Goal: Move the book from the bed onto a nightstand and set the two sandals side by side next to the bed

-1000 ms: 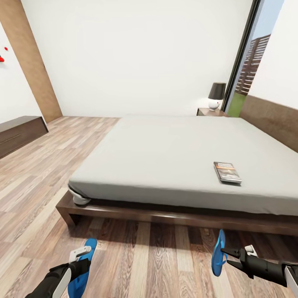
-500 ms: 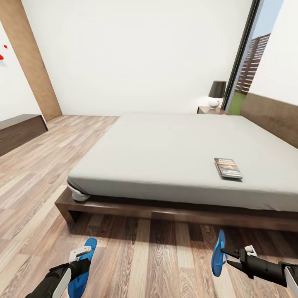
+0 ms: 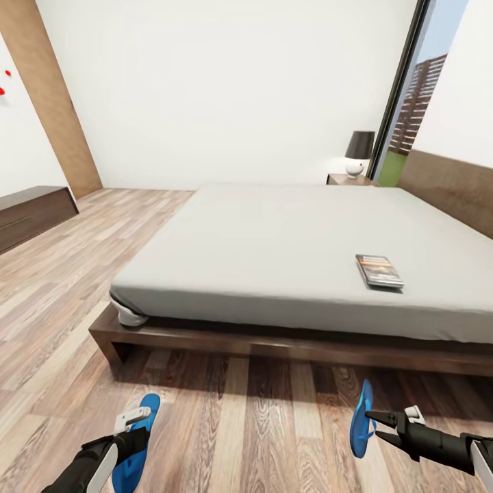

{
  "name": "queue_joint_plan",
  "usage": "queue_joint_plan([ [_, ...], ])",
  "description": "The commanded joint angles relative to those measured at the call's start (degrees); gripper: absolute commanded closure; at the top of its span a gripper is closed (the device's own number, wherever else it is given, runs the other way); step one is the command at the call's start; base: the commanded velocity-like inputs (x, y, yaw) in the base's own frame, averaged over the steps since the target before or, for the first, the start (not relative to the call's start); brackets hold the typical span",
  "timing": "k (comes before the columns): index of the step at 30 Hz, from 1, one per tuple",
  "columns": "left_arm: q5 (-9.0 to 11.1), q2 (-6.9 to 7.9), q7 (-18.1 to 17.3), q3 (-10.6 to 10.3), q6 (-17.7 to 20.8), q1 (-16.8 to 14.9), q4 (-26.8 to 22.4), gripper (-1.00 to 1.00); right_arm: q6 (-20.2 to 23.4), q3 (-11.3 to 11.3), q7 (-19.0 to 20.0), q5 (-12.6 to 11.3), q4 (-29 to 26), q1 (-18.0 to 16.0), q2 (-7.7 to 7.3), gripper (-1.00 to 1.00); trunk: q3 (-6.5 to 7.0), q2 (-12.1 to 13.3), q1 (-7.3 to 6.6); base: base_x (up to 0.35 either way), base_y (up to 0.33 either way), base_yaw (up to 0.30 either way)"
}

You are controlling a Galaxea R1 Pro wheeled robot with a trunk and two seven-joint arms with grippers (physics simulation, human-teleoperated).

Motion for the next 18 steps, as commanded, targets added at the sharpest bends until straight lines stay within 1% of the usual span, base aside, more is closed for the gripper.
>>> queue_joint_plan([
  [1,0.31,-0.02,-0.10,0.18,0.36,-0.02,-0.11,1.00,0.51,-0.23,0.24,0.08,-0.01,-0.03,0.02,1.00,-0.23,-0.44,0.21,0.000,0.000,0.000],
  [4,0.34,-0.03,-0.10,0.14,0.36,-0.02,-0.06,1.00,0.51,-0.23,0.22,0.08,-0.01,-0.03,0.03,1.00,-0.77,-1.64,0.87,0.000,0.000,0.000],
  [11,0.35,-0.03,-0.10,0.10,0.30,-0.02,-0.05,1.00,0.46,-0.16,0.13,0.19,-0.01,-0.06,0.07,1.00,-2.32,-1.73,1.05,0.000,0.000,0.000],
  [18,0.34,-0.03,-0.10,0.14,-0.99,-0.02,-0.05,1.00,0.42,-0.16,0.07,0.32,-0.07,-0.03,0.07,1.00,-3.87,-1.83,1.23,0.000,0.000,0.000],
])
